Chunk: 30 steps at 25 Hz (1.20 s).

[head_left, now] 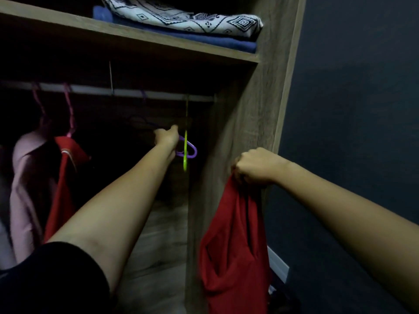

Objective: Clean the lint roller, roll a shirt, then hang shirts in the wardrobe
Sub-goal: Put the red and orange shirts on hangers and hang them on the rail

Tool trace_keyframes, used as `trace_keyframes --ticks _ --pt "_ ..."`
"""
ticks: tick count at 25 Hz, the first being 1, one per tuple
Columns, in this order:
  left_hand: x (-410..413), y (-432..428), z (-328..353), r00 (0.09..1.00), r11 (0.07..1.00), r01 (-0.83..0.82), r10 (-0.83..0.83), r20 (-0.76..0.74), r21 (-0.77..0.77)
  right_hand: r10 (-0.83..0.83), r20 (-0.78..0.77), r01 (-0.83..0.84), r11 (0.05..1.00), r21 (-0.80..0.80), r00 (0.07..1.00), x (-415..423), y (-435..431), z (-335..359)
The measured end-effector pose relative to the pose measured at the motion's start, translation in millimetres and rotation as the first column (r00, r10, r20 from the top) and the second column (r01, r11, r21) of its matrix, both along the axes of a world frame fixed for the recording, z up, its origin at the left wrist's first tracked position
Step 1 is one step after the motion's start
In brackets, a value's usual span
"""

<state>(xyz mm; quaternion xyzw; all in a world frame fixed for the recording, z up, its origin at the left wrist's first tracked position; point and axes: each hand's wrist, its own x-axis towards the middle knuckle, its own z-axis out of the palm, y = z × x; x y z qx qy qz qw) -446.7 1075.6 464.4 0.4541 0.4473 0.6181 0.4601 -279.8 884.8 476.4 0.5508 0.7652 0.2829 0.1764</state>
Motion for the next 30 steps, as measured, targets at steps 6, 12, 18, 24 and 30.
trace_keyframes --ticks 6,12,18,24,30 --pt "7 13 8 0.994 0.994 0.11 -0.11 0.0 -0.001 0.128 0.136 -0.141 0.986 0.09 0.982 14 14 -11" --pt "-11 8 25 0.976 0.993 0.116 -0.109 0.189 -0.027 0.191 0.118 -0.204 0.972 0.113 0.975 15 15 -16" --pt "-24 -3 36 0.957 0.996 -0.023 0.047 0.285 -0.087 0.145 0.111 -0.16 0.977 0.143 0.983 15 16 -19" --pt "-35 -36 22 0.972 0.995 -0.014 0.037 0.234 -0.098 0.097 0.101 -0.11 0.983 0.143 0.99 11 11 -18" --pt "-63 -97 -19 0.985 0.986 -0.161 0.163 -0.064 0.035 0.058 -0.032 -0.053 0.991 0.12 0.998 2 8 -16"
